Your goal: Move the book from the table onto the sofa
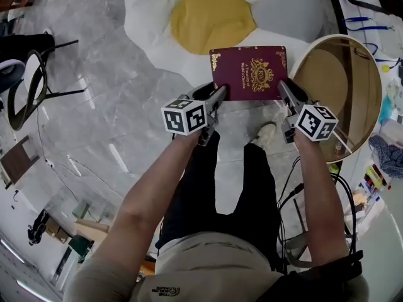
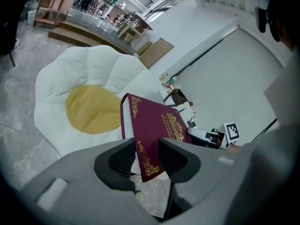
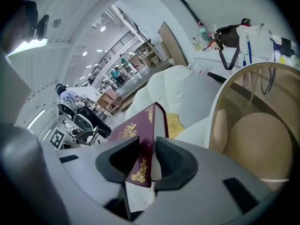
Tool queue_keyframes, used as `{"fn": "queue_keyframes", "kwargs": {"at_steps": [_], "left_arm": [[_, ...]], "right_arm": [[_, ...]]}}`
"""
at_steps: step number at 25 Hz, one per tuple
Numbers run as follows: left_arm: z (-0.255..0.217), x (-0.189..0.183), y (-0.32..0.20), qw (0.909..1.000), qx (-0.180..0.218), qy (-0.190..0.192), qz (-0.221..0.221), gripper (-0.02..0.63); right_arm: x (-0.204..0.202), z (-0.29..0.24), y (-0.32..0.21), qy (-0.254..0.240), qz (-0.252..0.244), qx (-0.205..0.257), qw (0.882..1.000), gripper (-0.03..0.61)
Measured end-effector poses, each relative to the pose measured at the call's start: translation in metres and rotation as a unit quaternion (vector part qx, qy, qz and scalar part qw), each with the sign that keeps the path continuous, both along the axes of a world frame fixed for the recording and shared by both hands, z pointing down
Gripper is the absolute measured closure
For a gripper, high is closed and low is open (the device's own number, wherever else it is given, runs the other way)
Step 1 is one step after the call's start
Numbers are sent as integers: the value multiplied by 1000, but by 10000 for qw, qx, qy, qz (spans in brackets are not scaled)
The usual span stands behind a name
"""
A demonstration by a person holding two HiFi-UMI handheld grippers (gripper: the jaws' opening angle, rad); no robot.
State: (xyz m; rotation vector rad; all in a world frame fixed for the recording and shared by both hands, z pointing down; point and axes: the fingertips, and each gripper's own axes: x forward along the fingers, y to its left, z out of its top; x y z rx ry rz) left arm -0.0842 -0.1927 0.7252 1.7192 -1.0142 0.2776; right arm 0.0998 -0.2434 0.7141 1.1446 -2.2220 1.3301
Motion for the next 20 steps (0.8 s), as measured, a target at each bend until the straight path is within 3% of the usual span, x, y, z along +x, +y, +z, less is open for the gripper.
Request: {"fn": "queue_keyframes", "kwargs": {"at_steps": [5, 8, 20], "left_arm": [[31, -58, -13, 9999, -92, 60, -69, 465], [60, -74, -20, 9998, -182, 113, -50, 465], [198, -63, -23, 9964, -696, 427, 241, 465]], "right_arm": [[-59, 25, -10, 197, -132, -149, 9996, 459], [-73, 48, -12, 356, -146, -263, 9989, 459], [-70, 156, -13, 1199, -44, -542, 9913, 459]]}}
